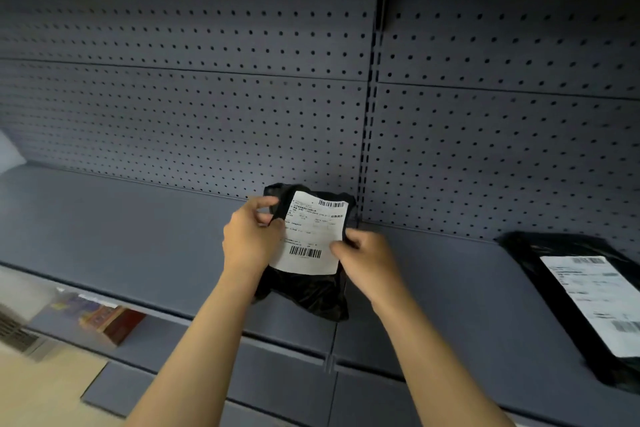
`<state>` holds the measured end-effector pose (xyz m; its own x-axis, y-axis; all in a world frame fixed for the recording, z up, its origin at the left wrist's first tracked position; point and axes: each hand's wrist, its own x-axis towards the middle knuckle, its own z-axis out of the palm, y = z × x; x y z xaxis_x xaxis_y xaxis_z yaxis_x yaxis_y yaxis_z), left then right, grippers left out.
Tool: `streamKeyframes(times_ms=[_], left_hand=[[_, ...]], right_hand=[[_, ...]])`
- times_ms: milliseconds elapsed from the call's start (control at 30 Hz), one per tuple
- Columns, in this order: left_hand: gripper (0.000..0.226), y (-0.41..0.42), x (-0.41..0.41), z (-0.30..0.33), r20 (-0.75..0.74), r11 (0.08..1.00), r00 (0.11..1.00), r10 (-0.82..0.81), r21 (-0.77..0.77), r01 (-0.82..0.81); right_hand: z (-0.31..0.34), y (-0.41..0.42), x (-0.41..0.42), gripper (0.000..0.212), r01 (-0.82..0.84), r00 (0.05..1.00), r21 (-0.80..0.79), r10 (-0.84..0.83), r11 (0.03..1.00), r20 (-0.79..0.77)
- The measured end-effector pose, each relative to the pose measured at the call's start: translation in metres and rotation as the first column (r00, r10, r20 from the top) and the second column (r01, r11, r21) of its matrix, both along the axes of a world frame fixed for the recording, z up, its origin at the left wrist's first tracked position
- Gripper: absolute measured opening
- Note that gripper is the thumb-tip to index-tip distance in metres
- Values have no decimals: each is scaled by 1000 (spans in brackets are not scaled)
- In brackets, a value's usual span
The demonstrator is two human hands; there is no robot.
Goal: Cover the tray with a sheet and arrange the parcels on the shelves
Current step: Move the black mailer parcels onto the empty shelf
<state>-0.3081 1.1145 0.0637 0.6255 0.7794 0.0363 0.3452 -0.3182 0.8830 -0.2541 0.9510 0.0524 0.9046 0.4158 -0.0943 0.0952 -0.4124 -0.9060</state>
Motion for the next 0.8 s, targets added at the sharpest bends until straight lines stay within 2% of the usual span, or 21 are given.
streamKeyframes(times_ms=[233, 333, 433, 500, 567, 667, 733, 800], left_hand=[[34, 13, -6, -47, -156, 1000, 988, -24, 16, 27], [39, 7, -8, -56, -183, 980, 983, 29, 197, 8], [51, -3, -5, -46, -196, 898, 979, 59, 439, 34], [50, -12, 0, -37, -140, 867, 990, 15, 496, 57], [44, -26, 9, -28, -52, 878, 995, -83, 468, 98], [43, -58, 26, -14, 122, 927, 963, -242, 321, 192], [47, -85, 37, -4, 220, 950, 934, -280, 203, 237], [51, -114, 47, 3, 230, 949, 927, -295, 183, 257]], right_hand=[[-32, 10, -2, 32, -55, 992, -57, 49, 997, -114], [-32, 9, -4, 35, -22, 994, -42, 17, 999, -107], [-28, 7, -2, 49, 2, 998, -69, -7, 998, -65], [-24, 2, 1, 52, 18, 1000, -76, -20, 997, -18], [-17, -6, 5, 48, 39, 999, -59, -37, 998, 31], [1, -27, 8, 40, 58, 997, 28, -59, 998, 56], [14, -50, 10, 39, 83, 993, 57, -87, 995, 80], [25, -78, 13, 39, 113, 987, 69, -120, 991, 106]])
